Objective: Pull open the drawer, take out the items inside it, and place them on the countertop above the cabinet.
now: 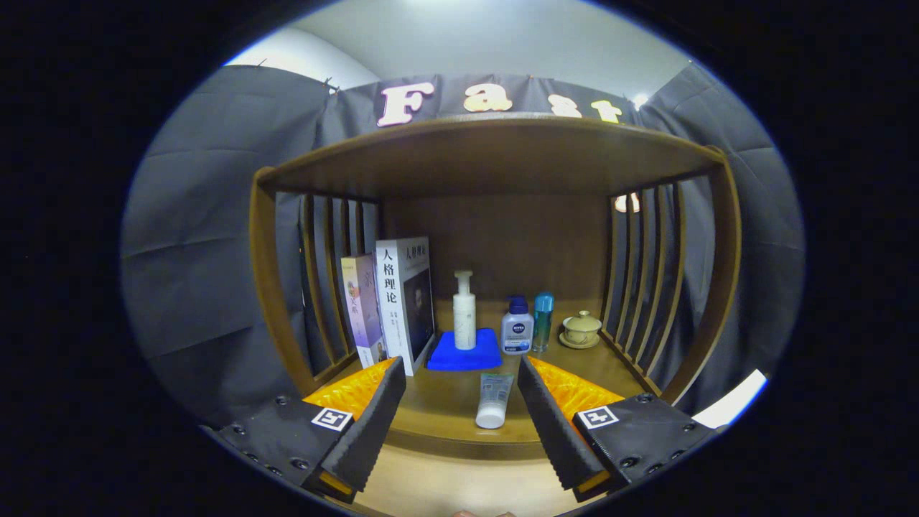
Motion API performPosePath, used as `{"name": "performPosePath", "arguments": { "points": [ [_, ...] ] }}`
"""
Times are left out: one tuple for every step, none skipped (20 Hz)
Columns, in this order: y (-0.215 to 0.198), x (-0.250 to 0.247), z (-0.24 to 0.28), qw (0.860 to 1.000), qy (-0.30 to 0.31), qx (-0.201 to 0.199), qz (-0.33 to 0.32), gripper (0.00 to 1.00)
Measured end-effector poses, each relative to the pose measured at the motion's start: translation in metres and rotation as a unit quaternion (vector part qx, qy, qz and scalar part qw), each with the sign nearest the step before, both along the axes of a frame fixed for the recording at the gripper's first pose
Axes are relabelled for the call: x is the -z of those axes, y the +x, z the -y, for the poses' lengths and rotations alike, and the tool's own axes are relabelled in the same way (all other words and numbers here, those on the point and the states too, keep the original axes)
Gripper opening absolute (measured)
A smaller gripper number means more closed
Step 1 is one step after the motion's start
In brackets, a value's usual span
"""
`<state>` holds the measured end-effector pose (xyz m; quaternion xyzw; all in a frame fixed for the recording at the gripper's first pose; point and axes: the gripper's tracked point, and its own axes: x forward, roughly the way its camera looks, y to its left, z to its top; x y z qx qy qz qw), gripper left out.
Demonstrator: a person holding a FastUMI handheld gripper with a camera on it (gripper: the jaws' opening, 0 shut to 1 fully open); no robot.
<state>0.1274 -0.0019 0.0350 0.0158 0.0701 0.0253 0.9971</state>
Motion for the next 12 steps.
{"name": "performPosePath", "arguments": {
  "points": [
    [-0.009,0.0,0.004,1.0,-0.001,0.007,0.011,0.98],
    [-0.018,0.001,0.008,1.0,-0.001,0.015,0.02,0.98],
    [-0.026,0.003,0.011,0.999,0.002,0.022,0.027,0.98],
    [-0.035,0.004,0.014,0.999,0.007,0.028,0.035,0.98],
    [-0.042,0.005,0.018,0.998,0.014,0.033,0.042,0.98],
    [-0.05,0.005,0.021,0.998,0.021,0.038,0.048,0.98],
    [-0.057,0.007,0.026,0.997,0.028,0.044,0.052,0.98],
    [-0.066,0.009,0.028,0.997,0.034,0.048,0.054,0.98],
    [-0.074,0.011,0.03,0.996,0.037,0.051,0.056,0.98],
    [-0.083,0.016,0.033,0.996,0.036,0.056,0.055,0.98],
    [-0.091,0.02,0.036,0.996,0.033,0.062,0.054,0.98],
    [-0.101,0.026,0.04,0.996,0.029,0.07,0.053,0.98]
  ]
}}
